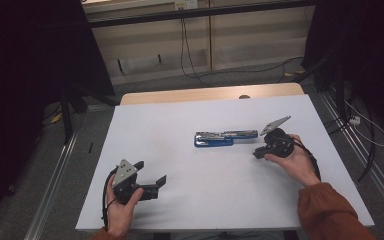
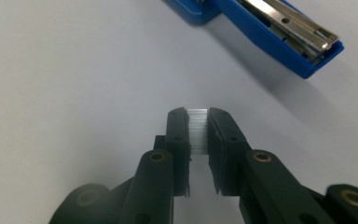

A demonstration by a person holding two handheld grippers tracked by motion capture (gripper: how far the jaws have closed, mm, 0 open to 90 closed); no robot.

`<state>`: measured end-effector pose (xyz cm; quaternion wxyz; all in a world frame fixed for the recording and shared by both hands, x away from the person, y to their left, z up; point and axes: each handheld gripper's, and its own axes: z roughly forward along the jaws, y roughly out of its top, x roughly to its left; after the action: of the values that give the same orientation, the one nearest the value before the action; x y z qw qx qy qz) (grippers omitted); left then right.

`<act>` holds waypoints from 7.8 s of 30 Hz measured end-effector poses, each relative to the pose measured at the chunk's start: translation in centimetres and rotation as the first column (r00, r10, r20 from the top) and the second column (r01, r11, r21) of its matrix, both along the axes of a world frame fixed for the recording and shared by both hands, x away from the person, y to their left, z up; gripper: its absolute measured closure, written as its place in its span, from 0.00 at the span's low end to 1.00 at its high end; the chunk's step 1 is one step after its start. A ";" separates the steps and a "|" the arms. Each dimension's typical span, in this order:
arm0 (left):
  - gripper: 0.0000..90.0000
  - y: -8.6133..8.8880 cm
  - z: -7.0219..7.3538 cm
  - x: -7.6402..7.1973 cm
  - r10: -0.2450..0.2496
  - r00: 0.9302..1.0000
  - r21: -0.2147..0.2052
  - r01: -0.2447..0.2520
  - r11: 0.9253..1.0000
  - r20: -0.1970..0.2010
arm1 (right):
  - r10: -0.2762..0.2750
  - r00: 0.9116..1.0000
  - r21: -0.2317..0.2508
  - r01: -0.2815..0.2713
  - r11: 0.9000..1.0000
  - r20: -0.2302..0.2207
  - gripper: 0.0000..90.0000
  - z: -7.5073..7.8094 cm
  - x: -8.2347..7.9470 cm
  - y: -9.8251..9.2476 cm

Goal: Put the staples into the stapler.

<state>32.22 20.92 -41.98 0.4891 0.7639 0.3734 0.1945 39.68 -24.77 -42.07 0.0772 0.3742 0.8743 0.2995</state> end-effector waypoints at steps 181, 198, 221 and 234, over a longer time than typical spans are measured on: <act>0.05 0.2 0.0 0.2 -0.016 1.000 -0.007 0.016 1.000 0.002 | 0.522 0.842 -0.059 -0.519 0.853 0.133 0.88 1.1 12.2 13.8; 0.05 0.2 0.0 0.2 -0.017 1.000 -0.007 0.017 1.000 -0.001 | 0.528 0.840 -0.078 -0.522 0.849 0.129 0.88 0.9 12.3 14.2; 0.05 0.1 0.0 0.2 -0.018 1.000 -0.003 0.018 1.000 -0.003 | 0.505 0.852 -0.056 -0.502 0.863 0.138 0.86 0.7 12.4 14.7; 0.05 0.1 0.0 0.2 -0.019 1.000 -0.003 0.019 1.000 -0.004 | 0.371 0.914 0.000 -0.376 0.927 0.162 0.55 0.9 12.3 13.9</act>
<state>32.44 21.04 -41.99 0.4912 0.7670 0.3677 0.1877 51.94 -10.82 -41.15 0.0822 0.1764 0.9158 0.3514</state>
